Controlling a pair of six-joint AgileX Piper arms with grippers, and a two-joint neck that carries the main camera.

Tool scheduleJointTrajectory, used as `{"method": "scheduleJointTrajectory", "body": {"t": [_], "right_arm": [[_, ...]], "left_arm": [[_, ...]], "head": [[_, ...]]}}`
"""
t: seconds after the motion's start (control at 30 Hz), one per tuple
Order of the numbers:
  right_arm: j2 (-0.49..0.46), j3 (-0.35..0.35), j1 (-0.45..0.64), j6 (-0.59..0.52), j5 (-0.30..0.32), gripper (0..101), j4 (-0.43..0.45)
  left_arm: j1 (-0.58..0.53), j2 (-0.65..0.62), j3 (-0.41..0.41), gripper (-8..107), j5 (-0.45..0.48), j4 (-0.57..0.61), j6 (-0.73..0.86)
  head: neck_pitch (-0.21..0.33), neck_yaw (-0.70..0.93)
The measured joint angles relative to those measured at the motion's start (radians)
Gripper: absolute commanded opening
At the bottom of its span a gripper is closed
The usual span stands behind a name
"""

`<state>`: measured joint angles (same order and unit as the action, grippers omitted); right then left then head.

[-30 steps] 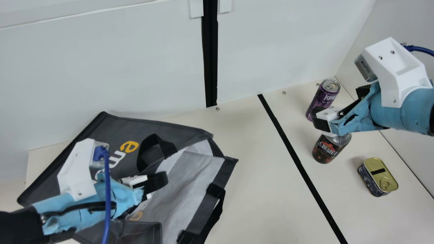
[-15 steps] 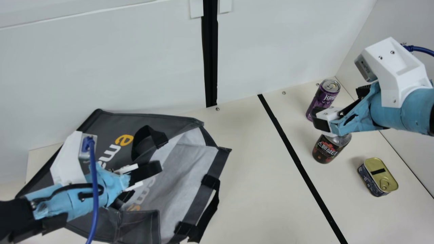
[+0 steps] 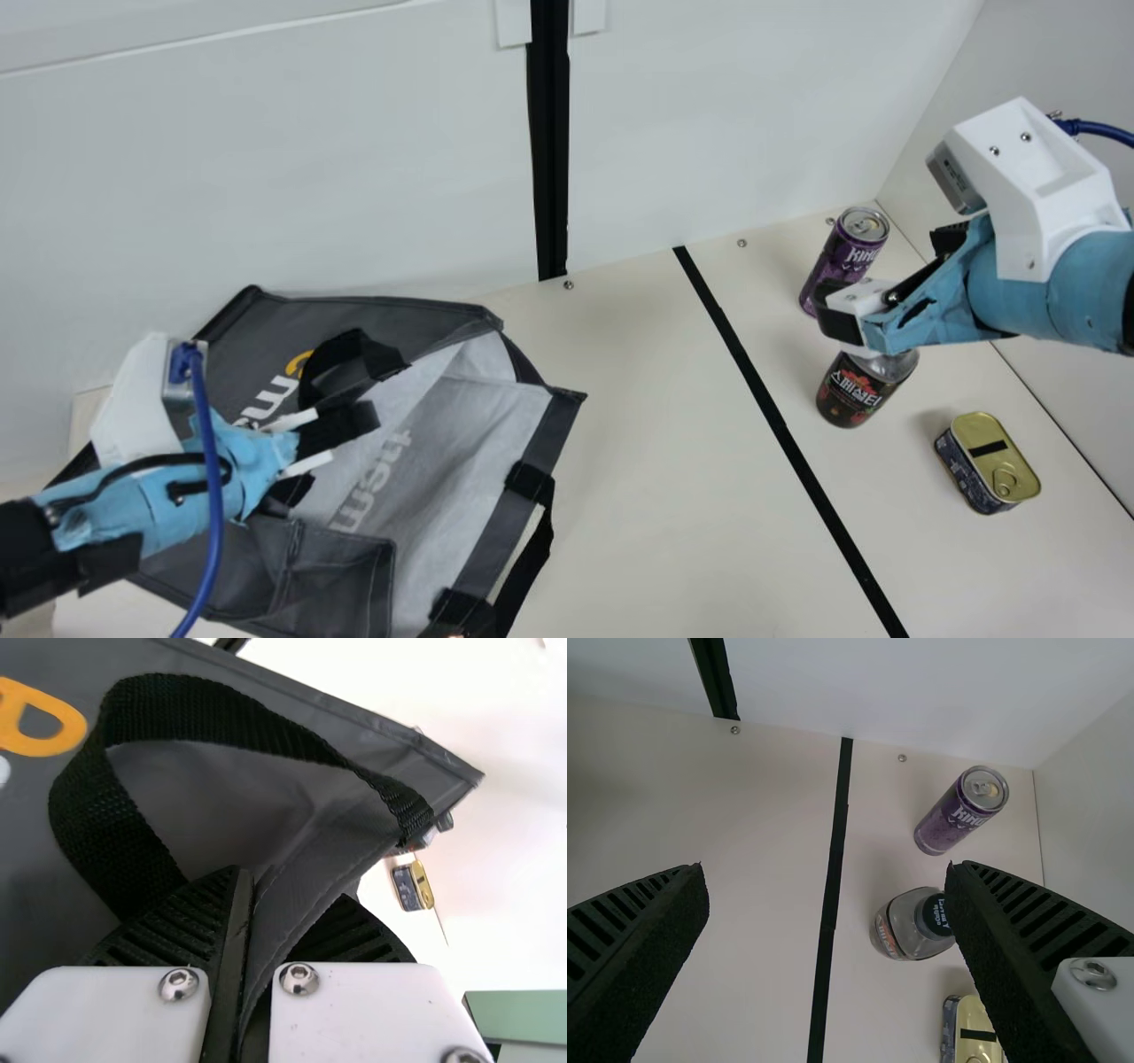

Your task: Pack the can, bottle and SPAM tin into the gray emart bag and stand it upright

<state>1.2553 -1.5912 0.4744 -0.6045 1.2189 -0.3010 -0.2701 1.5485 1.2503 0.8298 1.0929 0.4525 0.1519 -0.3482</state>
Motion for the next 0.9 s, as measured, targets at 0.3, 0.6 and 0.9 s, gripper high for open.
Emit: {"method": "scheduleJointTrajectory", "body": {"t": [0.3, 0.6, 0.9], "right_arm": [[0.000, 0.000, 0.000, 0.000, 0.000, 95, 0.000], [0.000, 0.000, 0.000, 0.000, 0.000, 95, 0.000], [0.000, 0.000, 0.000, 0.000, 0.000, 95, 0.000]], "left_arm": [[0.005, 0.002, 0.003, -8, 0.000, -0.003, 0.000], [0.005, 0.002, 0.003, -8, 0.000, -0.003, 0.000], [0.005, 0.002, 0.003, -8, 0.000, -0.003, 0.000]], "head": [[0.000, 0.000], [0.000, 0.000], [0.002, 0.002]]}}
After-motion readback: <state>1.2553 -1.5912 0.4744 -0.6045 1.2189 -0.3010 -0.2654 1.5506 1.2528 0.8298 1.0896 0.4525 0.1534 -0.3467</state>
